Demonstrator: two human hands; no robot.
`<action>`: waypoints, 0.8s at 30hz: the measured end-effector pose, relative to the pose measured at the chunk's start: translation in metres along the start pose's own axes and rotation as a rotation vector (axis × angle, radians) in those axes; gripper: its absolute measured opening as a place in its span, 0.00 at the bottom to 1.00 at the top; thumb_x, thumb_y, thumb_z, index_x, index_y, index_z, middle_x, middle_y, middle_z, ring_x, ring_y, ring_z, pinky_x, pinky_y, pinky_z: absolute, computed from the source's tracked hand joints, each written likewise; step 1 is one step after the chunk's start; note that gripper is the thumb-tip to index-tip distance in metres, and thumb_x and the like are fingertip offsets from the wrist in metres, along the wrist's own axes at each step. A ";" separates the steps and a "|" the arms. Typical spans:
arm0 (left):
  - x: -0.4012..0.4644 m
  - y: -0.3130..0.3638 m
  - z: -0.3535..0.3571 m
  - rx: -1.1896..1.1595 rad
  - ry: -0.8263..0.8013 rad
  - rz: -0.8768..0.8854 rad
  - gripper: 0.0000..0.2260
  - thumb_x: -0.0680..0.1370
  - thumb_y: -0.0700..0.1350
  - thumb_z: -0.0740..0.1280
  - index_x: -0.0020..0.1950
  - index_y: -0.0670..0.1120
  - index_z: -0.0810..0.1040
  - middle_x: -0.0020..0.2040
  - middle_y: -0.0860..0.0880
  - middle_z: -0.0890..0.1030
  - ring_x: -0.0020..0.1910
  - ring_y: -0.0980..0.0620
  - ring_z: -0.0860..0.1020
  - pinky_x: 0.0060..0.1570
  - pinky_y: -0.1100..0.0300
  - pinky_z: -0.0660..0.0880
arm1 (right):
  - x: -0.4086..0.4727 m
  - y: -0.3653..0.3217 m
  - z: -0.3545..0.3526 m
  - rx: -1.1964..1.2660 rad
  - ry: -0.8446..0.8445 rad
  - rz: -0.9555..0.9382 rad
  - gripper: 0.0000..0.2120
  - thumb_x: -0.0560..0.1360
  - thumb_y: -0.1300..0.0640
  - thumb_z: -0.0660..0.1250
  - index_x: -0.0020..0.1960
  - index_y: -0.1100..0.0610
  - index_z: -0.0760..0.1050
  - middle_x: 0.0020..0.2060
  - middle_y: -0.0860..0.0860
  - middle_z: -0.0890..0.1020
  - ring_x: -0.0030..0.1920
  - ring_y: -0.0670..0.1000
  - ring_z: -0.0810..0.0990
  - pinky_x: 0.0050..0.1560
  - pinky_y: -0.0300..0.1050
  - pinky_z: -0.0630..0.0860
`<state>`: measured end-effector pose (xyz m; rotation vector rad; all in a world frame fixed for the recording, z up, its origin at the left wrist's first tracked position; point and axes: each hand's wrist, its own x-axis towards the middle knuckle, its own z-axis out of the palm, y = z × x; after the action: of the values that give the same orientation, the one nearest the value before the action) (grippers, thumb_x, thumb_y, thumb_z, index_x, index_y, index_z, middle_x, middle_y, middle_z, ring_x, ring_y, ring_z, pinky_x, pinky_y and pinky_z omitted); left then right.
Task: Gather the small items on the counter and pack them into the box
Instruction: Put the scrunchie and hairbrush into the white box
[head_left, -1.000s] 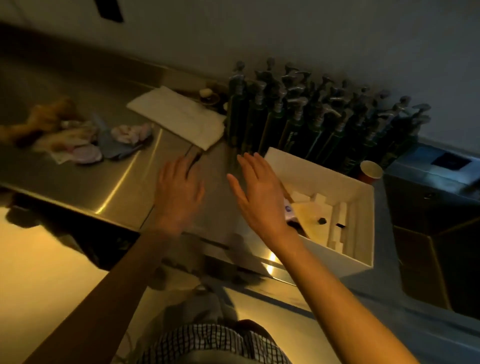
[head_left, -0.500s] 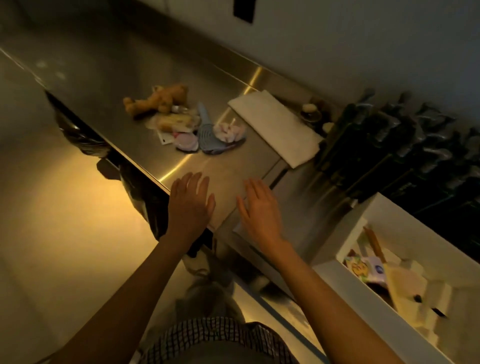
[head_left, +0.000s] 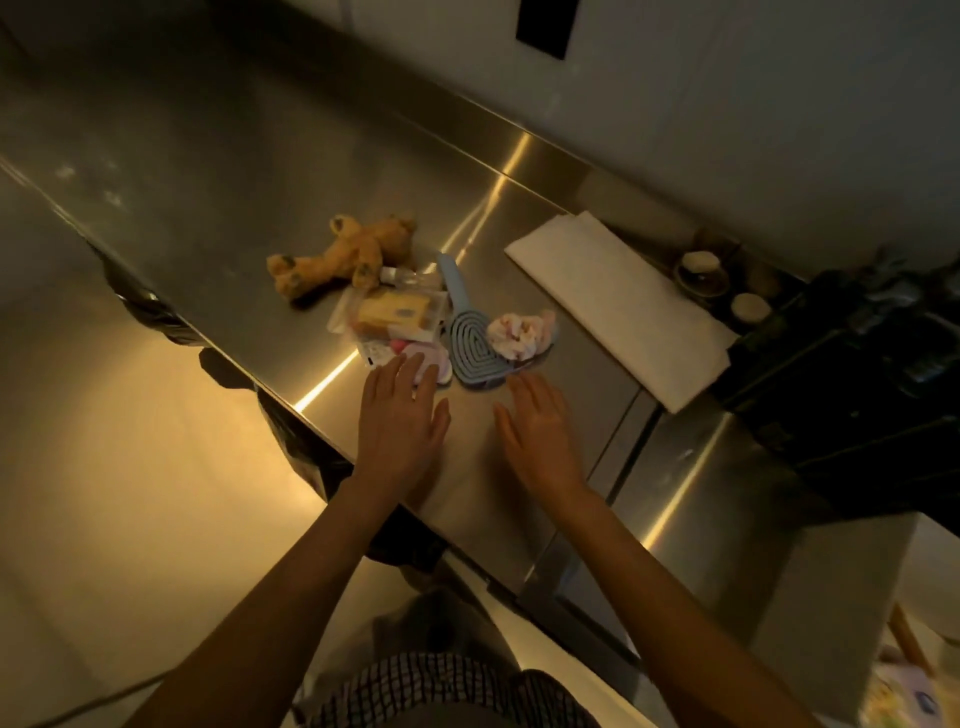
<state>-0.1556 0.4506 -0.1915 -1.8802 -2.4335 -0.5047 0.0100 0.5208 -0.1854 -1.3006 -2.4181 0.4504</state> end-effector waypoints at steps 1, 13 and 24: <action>0.008 -0.002 0.001 -0.019 0.015 0.025 0.23 0.76 0.50 0.57 0.66 0.40 0.73 0.65 0.39 0.74 0.64 0.38 0.71 0.64 0.43 0.67 | 0.007 0.001 0.001 0.006 0.004 0.001 0.26 0.77 0.47 0.53 0.65 0.63 0.72 0.61 0.61 0.76 0.62 0.61 0.74 0.63 0.54 0.69; 0.071 -0.022 0.032 -0.101 -0.091 0.082 0.30 0.71 0.60 0.60 0.66 0.42 0.73 0.66 0.40 0.73 0.67 0.40 0.68 0.66 0.40 0.64 | 0.088 0.042 0.011 -0.003 -0.089 0.087 0.36 0.71 0.48 0.72 0.73 0.57 0.62 0.74 0.60 0.60 0.73 0.59 0.59 0.71 0.55 0.60; 0.078 -0.028 0.050 -0.079 -0.104 0.116 0.30 0.74 0.62 0.62 0.69 0.43 0.71 0.70 0.41 0.70 0.71 0.40 0.65 0.68 0.40 0.61 | 0.120 0.054 0.025 -0.027 -0.163 0.063 0.31 0.70 0.43 0.71 0.69 0.54 0.68 0.74 0.59 0.61 0.73 0.60 0.58 0.71 0.53 0.56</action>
<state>-0.1951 0.5310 -0.2284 -2.1157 -2.3806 -0.5166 -0.0236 0.6473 -0.2117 -1.4043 -2.5284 0.5632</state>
